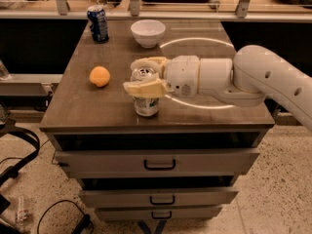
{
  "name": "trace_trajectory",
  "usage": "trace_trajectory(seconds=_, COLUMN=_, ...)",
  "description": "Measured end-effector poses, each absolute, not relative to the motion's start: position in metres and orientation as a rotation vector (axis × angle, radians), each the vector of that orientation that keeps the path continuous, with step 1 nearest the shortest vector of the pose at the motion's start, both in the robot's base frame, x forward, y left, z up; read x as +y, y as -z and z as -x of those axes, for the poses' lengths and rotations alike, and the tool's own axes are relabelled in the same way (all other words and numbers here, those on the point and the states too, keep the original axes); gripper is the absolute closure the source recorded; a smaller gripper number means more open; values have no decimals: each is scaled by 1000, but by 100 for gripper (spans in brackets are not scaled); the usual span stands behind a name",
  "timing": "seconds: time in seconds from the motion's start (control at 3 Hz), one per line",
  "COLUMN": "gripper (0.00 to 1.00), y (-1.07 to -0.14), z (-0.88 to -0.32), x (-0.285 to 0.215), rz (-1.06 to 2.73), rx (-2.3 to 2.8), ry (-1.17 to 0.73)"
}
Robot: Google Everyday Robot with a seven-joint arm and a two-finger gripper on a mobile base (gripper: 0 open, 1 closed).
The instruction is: Place 7up can into white bowl
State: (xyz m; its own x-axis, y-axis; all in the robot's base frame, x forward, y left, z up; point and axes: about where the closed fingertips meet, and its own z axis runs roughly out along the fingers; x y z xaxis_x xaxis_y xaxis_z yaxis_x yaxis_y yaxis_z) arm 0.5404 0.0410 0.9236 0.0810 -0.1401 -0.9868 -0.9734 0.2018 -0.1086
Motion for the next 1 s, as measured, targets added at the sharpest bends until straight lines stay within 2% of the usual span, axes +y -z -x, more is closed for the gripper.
trace_trajectory(seconds=0.67, gripper=100, y=-1012, z=-605, x=16, rz=1106, rx=1303, ry=-850)
trace_trajectory(seconds=1.0, gripper=100, y=-1054, z=-689, x=-9, rz=987, rx=1351, ry=-766)
